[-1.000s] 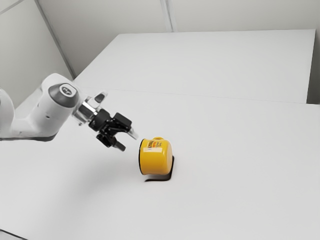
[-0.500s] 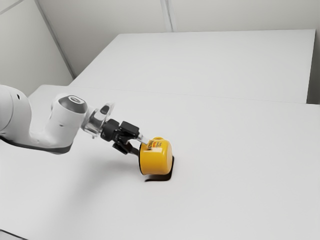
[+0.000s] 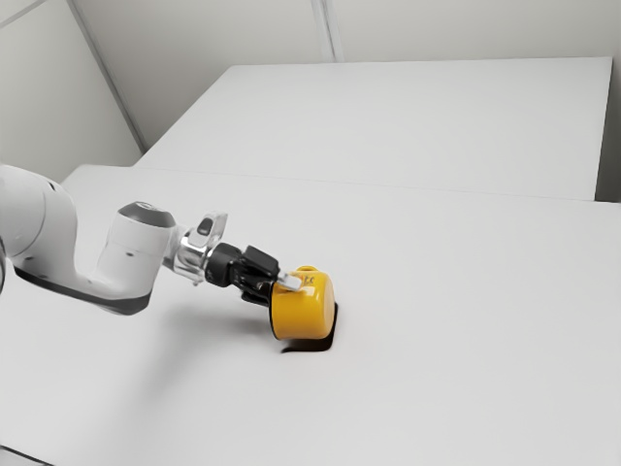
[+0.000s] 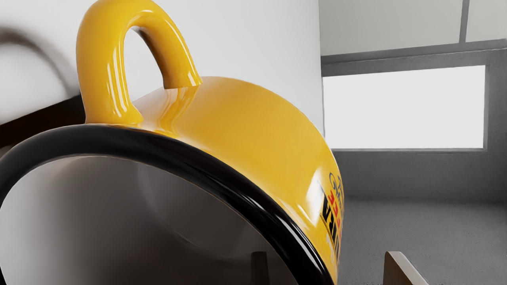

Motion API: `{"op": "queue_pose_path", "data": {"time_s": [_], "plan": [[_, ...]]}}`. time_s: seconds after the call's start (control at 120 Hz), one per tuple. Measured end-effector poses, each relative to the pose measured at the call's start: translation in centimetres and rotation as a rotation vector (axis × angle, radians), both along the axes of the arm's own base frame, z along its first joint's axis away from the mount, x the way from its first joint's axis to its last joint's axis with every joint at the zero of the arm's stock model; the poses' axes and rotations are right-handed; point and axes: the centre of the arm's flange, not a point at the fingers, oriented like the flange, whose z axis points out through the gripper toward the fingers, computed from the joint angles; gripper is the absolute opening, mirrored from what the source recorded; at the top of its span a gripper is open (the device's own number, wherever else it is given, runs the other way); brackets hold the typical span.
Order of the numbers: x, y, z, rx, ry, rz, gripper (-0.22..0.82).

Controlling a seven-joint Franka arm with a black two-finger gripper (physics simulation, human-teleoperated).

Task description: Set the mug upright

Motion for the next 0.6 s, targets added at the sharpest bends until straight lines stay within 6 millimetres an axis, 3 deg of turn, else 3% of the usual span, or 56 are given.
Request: {"op": "queue_pose_path", "data": {"time_s": [0.108, 0.233, 0.4, 0.6], "plan": [[0.0, -0.2, 0.1, -0.014, -0.015, -0.010, 0.04], [0.0, -0.3, 0.3, -0.021, -0.034, -0.021, -0.07], [0.3, -0.3, 1.2, -0.014, -0.071, -0.035, -0.13], [0.4, -0.2, 5.6, 0.141, -0.176, -0.137, -0.15]]}}
